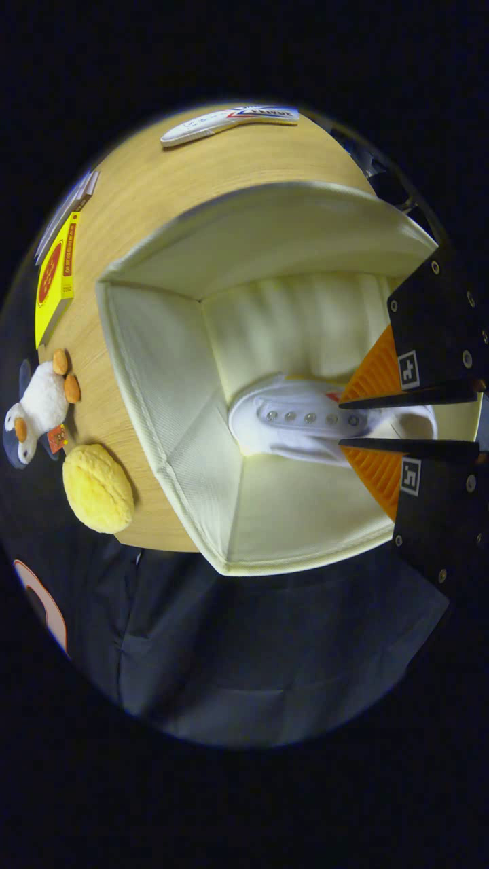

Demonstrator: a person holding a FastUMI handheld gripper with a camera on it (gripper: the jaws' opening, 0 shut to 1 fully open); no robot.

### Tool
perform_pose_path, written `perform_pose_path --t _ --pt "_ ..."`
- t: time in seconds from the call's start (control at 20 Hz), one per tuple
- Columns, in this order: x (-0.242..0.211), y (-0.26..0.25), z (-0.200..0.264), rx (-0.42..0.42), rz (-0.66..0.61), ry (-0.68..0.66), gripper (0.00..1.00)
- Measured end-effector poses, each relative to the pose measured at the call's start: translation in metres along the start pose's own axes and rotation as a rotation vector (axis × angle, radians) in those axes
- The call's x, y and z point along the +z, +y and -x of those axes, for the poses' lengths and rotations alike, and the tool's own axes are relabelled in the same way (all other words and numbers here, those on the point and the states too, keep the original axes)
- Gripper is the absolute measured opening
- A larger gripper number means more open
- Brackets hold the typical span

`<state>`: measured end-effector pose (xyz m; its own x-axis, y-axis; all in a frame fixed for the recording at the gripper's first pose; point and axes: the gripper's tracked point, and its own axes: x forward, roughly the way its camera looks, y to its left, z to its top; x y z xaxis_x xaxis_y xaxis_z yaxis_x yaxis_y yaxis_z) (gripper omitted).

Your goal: Open the storage box then place both shoes into the box .Put the left shoe in first, then the right shoe, with the right side of both shoes facing outward in a uniform manner.

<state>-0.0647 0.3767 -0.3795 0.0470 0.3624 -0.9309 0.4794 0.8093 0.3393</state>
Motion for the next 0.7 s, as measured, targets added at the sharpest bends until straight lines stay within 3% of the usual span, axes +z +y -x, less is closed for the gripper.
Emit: perform_pose_path --t 0.3,0.55,0.7 --pt "0.018 0.0 0.05 0.122 0.07 -0.063 0.32" --pt "0.042 -0.028 0.121 0.206 0.204 -0.217 0.59" --pt "0.056 -0.068 0.16 0.201 0.272 -0.32 0.76"
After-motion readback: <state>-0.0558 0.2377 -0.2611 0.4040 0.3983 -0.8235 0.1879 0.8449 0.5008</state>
